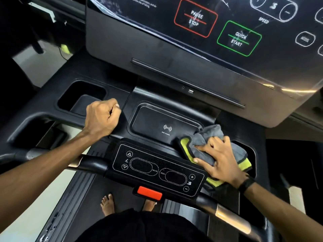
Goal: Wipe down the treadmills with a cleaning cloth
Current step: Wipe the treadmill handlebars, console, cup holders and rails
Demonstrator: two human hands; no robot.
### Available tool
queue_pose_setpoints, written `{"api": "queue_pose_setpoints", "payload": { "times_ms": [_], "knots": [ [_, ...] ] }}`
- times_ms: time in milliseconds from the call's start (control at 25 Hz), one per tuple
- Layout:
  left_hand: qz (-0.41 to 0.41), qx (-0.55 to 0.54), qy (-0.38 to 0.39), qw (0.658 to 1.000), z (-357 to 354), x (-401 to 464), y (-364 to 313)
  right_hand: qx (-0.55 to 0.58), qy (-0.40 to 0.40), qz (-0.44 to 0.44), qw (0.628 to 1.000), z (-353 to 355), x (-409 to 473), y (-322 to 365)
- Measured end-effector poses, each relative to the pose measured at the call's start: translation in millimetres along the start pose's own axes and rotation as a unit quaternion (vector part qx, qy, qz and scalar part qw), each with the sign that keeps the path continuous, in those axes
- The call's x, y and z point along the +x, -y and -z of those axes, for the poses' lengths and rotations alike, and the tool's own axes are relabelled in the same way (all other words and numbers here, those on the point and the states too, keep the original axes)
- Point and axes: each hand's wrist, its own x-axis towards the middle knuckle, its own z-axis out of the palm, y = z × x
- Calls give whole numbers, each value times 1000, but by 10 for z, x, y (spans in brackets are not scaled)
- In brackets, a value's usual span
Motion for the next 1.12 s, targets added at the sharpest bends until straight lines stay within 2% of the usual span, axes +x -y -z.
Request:
{"api": "queue_pose_setpoints", "payload": {
  "times_ms": [160, 240, 360, 520, 600, 680, 720, 920, 1120],
  "knots": [
    [3, -4, -7, 1000, 15, -4, -24, 0, 9, 28, 1000, 83, 28, -175],
    [2, -10, -5, 1000, 15, -10, -37, -11, 16, 85, 996, 10, 192, -105],
    [10, -13, -12, 1000, 16, 3, -38, -13, 35, 191, 981, -116, 585, 105],
    [10, 5, -18, 1000, 10, -10, -5, 34, 36, 239, 970, -406, 1352, 690],
    [47, 7, -44, 998, 19, -5, 38, 32, 20, 225, 974, -546, 1782, 1050],
    [136, -22, -82, 987, 53, 60, 93, 33, 1, 192, 981, -604, 2020, 1256],
    [155, -24, -88, 984, 60, 79, 110, 39, -5, 179, 983, -617, 2033, 1272],
    [13, 31, -16, 999, 32, -13, -65, 52, -8, 134, 990, -485, 1448, 796],
    [9, 19, -20, 1000, -7, -6, -33, -13, -40, 47, 998, -180, 710, 33]
  ]
}}
